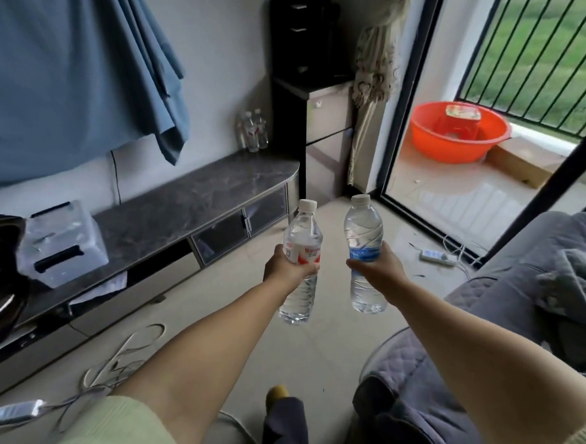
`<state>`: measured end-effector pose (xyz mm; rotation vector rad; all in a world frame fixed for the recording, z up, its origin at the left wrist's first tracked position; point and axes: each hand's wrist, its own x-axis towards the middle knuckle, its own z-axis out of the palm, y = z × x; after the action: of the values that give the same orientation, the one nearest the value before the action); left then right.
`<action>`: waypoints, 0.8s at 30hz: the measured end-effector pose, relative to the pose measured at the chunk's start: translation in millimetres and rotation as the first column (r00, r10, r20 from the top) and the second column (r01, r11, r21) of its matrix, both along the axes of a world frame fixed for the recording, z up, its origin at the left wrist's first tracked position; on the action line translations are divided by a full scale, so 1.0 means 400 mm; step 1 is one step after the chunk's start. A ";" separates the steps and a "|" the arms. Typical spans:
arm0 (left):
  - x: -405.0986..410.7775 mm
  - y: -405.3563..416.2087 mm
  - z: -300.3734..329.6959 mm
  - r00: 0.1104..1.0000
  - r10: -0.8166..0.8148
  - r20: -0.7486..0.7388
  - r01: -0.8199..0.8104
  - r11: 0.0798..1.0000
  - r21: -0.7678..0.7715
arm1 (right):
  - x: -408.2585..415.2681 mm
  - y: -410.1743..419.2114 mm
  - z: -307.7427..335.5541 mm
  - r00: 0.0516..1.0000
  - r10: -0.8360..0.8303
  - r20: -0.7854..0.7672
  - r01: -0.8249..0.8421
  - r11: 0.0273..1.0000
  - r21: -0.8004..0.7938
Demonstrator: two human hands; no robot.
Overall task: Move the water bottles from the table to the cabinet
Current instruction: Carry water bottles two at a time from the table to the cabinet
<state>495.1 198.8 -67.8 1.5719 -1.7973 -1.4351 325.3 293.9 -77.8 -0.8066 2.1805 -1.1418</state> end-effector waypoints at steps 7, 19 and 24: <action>-0.124 -0.284 -0.008 0.999 -0.031 -0.021 0.031 0.999 -0.015 | -0.123 -0.274 -0.021 1.000 0.003 -0.010 -0.003 1.000 0.011; -0.309 -0.837 0.033 0.993 -0.072 -0.093 0.073 0.997 0.008 | -0.283 -0.800 -0.005 0.994 -0.062 0.093 0.064 0.998 -0.014; -0.382 -0.967 0.002 0.995 -0.048 -0.089 0.053 0.997 0.057 | -0.369 -0.961 -0.012 0.993 -0.044 0.106 0.046 0.999 -0.015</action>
<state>342.5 -188.0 -66.9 1.4774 -1.7714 -1.5682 177.8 -90.6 -82.7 -0.6919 2.1140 -1.1994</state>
